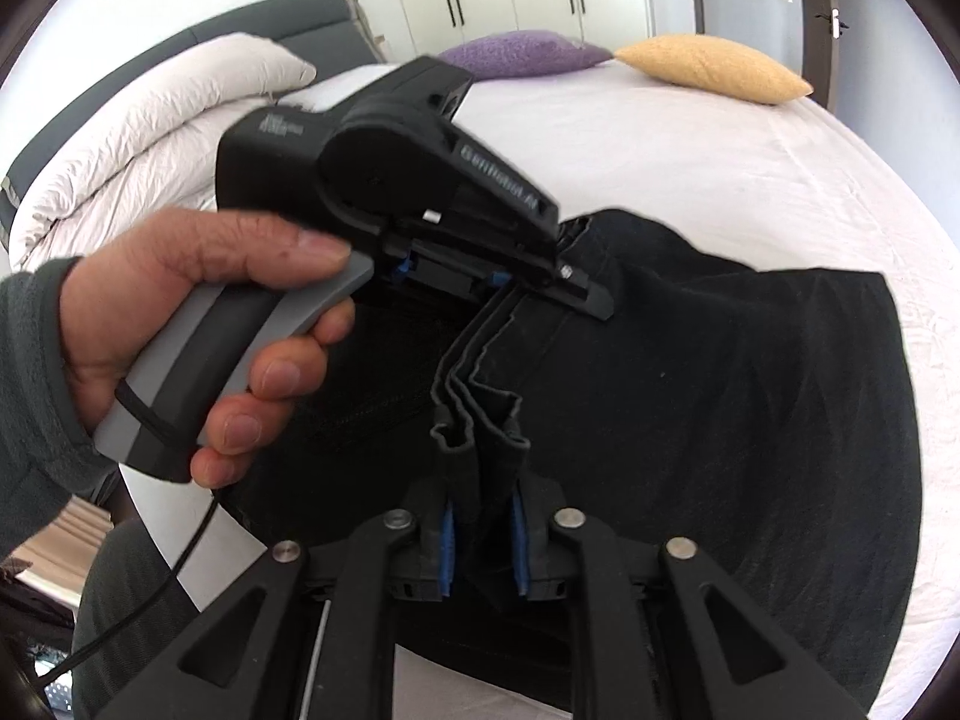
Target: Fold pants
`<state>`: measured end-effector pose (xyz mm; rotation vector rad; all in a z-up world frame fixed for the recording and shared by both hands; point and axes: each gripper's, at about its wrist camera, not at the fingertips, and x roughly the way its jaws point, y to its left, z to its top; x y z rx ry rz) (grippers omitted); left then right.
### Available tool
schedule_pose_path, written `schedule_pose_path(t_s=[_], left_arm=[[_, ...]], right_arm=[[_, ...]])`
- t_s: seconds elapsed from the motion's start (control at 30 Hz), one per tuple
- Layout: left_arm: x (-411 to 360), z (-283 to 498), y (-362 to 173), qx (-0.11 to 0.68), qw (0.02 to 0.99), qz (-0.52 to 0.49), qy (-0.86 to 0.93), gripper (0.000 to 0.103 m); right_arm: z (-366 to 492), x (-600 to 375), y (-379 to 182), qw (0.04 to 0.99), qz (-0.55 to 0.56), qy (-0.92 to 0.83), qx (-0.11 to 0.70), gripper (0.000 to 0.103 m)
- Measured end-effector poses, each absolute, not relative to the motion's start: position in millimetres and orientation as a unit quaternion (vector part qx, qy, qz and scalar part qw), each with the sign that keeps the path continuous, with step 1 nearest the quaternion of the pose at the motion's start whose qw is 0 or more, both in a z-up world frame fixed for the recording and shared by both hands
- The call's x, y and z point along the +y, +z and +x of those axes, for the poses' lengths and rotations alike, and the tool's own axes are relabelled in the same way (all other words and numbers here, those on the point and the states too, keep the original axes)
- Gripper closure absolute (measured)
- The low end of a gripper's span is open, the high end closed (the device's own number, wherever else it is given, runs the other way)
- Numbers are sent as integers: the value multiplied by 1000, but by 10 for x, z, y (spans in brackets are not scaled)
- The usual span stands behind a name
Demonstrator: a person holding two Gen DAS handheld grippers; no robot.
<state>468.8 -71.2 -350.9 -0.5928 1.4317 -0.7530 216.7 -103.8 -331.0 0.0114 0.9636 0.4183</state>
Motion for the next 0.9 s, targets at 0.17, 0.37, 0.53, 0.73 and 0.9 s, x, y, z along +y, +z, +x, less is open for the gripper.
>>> schedule_pose_path(t_s=[0.17, 0.37, 0.53, 0.73, 0.9], left_arm=[[-652, 4601, -3337, 624, 677, -233, -314, 78], [-479, 4432, -2809, 589, 726, -205, -288, 37], [-745, 4356, -2563, 552, 714, -259, -345, 29], [-1162, 4027, -2971, 581, 667, -278, -375, 29], [-1149, 3720, -3140, 577, 666, -290, -374, 29]], right_arm=[[2050, -1144, -3265, 852, 28, 232, 468, 62], [1733, -1618, -2875, 846, 99, 287, 438, 47], [1961, -2357, -2735, 864, 157, 256, 404, 46], [2736, -3337, -3068, 815, 334, 244, 406, 46], [3259, -3370, -3461, 790, 346, 228, 451, 49]])
